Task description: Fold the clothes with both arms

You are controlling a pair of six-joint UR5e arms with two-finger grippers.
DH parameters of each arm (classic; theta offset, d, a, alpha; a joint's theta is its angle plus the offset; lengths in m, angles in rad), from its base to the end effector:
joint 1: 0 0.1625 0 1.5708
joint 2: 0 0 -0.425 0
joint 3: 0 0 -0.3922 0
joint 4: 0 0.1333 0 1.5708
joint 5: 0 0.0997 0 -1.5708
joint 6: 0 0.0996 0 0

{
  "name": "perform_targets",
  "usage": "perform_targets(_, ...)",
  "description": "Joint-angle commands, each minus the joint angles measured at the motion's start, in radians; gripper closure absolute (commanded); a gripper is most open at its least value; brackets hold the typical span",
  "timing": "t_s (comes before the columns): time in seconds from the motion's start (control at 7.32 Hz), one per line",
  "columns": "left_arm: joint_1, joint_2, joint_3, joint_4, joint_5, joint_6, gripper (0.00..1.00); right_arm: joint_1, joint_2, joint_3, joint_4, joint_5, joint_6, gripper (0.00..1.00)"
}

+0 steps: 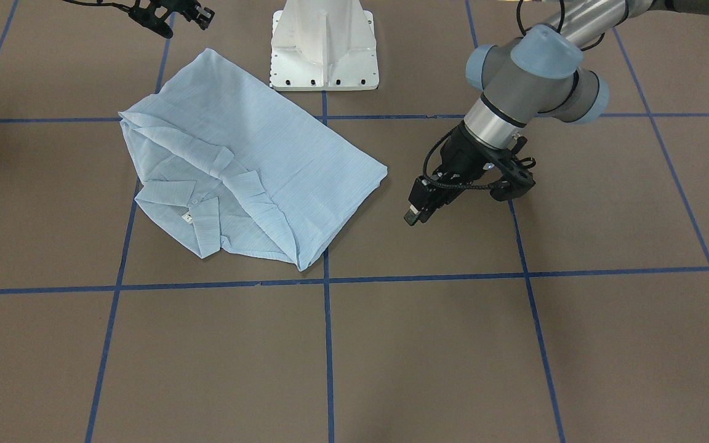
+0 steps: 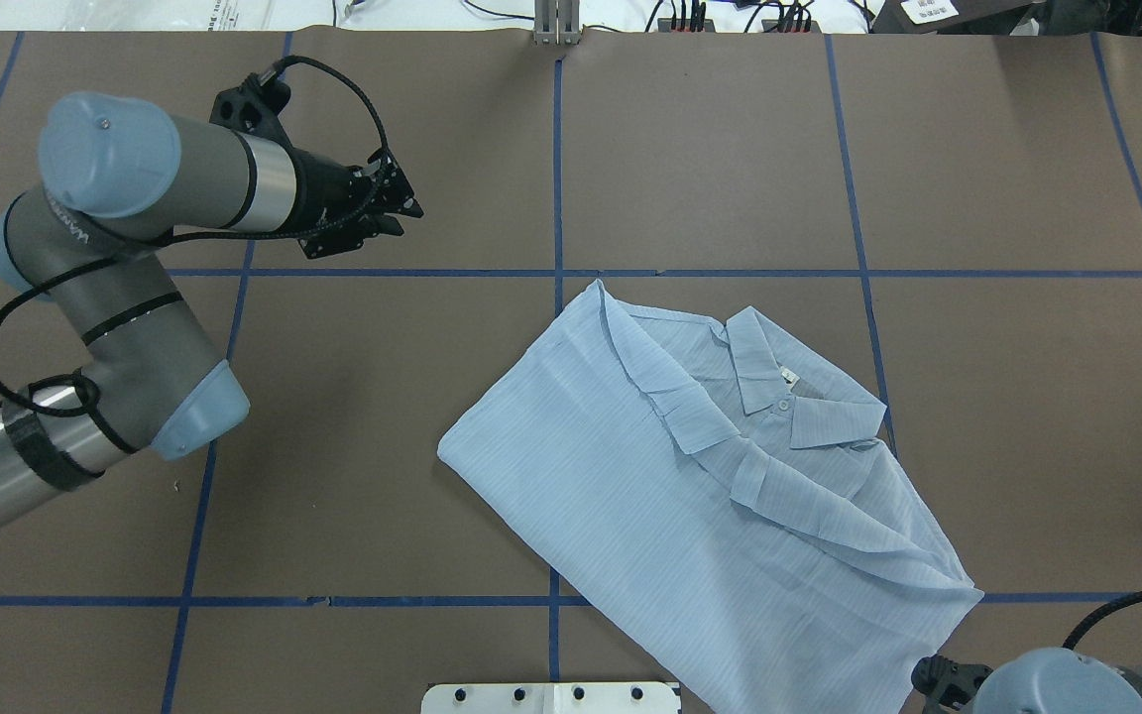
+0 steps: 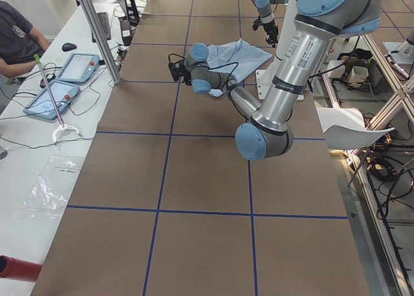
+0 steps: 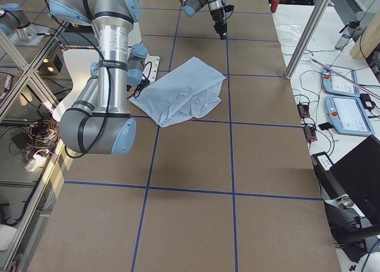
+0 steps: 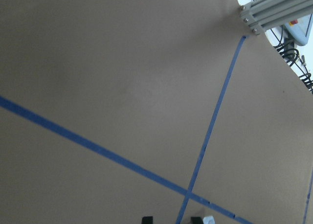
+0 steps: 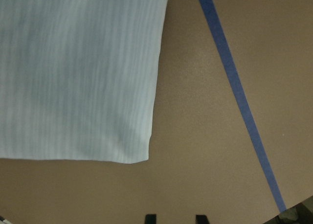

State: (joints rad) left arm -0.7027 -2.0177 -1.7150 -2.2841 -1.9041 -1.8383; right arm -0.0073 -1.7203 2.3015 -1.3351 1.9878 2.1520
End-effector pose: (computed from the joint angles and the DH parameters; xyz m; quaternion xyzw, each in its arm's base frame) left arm 0.4129 -0.4817 0.2558 0.0005 0.6129 -0.2764 0.7403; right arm -0.3998 -0.0900 0.3571 -0.2945 -0.3168 0.1753 0.8844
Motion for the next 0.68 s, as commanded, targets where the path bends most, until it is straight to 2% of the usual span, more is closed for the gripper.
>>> perform_targets(0.0, 0.079, 0.071, -0.064, 0.003, 0.008, -0.096, 0.52, 0.210, 0.040, 0.001, 0.001, 0.003, -0.010, 0.00)
perform_targets(0.14, 0.150, 0.101, -0.074, 0.003, 0.076, -0.101, 0.47, 0.368, 0.150, -0.083, 0.002, -0.015, -0.061, 0.00)
perform_targets(0.27, 0.202, 0.131, -0.074, 0.005, 0.135, -0.107, 0.45, 0.498, 0.280, -0.196, 0.002, -0.018, -0.152, 0.00)
perform_targets(0.41, 0.219, 0.134, -0.063, 0.008, 0.144, -0.142, 0.45, 0.588, 0.321, -0.252, 0.004, -0.018, -0.240, 0.00)
perform_targets(0.55, 0.241, 0.132, -0.057, 0.044, 0.146, -0.148, 0.45, 0.660, 0.329, -0.266, 0.007, -0.017, -0.338, 0.00)
